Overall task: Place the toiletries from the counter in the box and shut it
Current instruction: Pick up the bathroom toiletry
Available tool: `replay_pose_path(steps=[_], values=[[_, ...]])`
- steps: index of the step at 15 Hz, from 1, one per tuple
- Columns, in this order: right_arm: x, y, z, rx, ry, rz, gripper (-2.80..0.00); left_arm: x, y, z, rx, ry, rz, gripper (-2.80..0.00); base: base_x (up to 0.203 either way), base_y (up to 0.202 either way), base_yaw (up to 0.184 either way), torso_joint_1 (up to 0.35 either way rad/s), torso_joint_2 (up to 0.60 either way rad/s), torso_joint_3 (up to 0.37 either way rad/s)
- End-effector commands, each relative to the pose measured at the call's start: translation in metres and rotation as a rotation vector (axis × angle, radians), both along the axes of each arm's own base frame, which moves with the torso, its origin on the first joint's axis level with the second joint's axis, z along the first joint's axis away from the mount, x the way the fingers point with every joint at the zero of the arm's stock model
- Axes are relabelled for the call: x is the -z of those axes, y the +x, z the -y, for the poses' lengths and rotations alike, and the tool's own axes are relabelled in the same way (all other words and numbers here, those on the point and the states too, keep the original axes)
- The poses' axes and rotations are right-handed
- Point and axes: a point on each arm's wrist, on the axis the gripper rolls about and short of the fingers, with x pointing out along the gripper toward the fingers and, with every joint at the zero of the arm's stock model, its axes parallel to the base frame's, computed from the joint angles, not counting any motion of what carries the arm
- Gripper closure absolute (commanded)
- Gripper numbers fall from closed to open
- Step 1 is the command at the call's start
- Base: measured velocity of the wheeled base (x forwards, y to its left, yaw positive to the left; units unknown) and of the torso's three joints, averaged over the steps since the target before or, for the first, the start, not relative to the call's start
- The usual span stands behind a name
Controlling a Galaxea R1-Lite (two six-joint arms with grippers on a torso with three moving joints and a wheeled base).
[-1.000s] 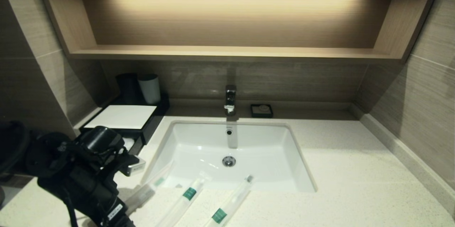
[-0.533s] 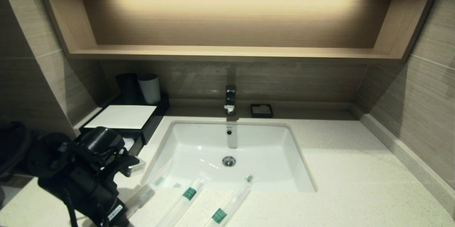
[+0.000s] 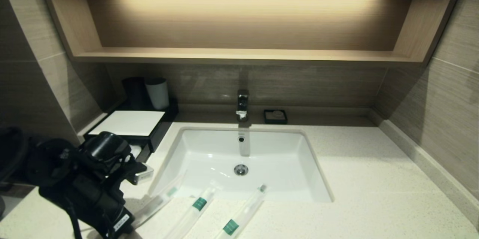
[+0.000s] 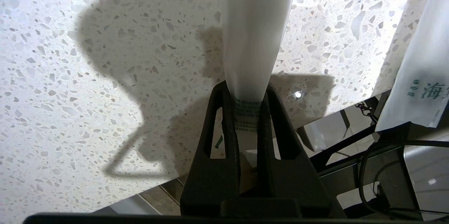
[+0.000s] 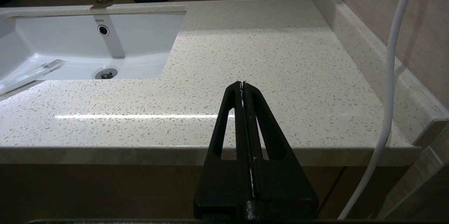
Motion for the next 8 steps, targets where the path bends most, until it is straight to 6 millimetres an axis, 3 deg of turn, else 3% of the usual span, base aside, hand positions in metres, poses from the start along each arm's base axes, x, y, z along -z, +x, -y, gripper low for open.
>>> replay_pose_path(steps=[1,8], values=[[0.000,0.000,0.000,0.000,0.001,0.000,0.00,-0.007,-0.003,-0.001,0.000,-0.005,0.025,0.00,0.000,0.000,0.000,0.000,0.00,0.000],[0.000,0.000,0.000,0.000,0.001,0.000,0.00,-0.046,-0.014,-0.006,-0.052,0.014,0.108,0.00,0.000,0.000,0.000,0.000,0.00,0.000]])
